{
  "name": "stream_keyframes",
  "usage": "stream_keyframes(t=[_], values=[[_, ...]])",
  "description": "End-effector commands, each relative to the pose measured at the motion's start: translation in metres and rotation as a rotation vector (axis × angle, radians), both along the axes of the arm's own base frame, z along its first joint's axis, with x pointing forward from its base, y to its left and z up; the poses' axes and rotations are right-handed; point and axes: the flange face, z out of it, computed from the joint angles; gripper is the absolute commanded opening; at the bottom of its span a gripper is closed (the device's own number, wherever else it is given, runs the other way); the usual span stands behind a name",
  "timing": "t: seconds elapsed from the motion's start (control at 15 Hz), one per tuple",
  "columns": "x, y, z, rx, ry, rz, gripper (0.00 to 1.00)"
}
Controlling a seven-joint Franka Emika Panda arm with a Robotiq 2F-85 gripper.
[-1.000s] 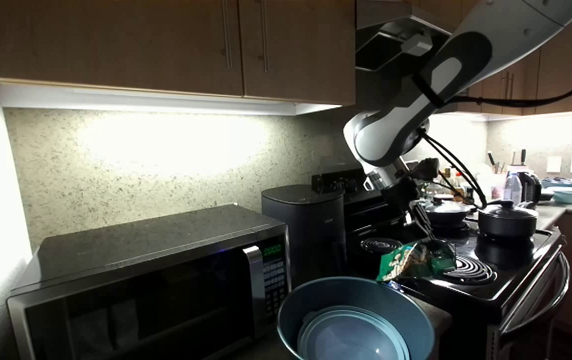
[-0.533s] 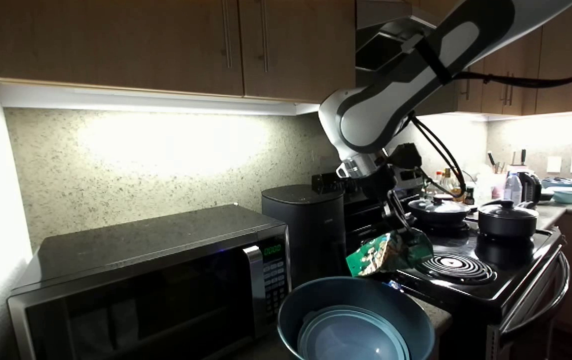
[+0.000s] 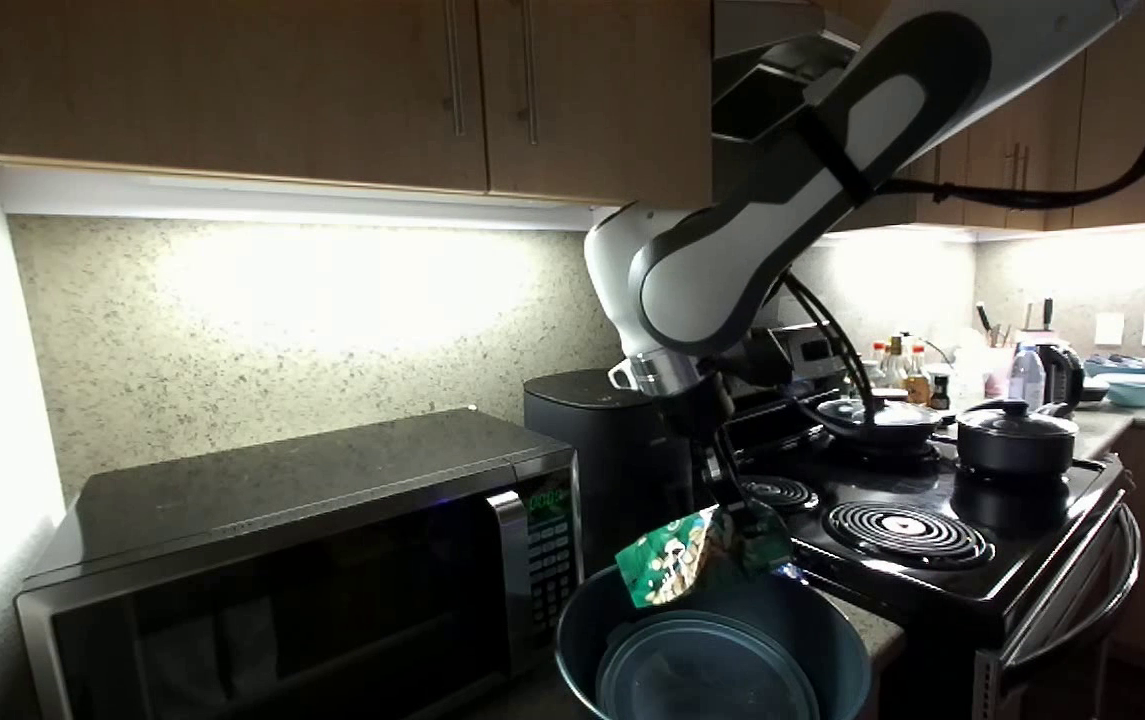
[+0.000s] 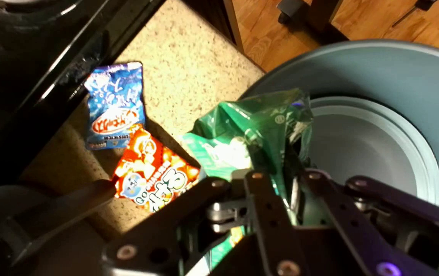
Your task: Put the packets in the bowl
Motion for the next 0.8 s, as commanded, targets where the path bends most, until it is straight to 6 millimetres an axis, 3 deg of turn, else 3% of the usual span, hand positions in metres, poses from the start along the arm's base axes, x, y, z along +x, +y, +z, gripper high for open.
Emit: stream_keyframes(t=[0.0,0.33,0.4,0.47,0.73], values=[[0.002,0.013,-0.028,0.053,0.048,0.089,0.05],[-0.002,0.026,-0.054,0.101,0.148,0.217,0.05],[-0.002,0.026,-0.055,0.097,0.153,0.232,0.40],[-0.002,0.025,-0.053,0.093,0.143,0.246,0.40],[0.001,0.001,-0.026,0.095,0.059,0.193,0.65]])
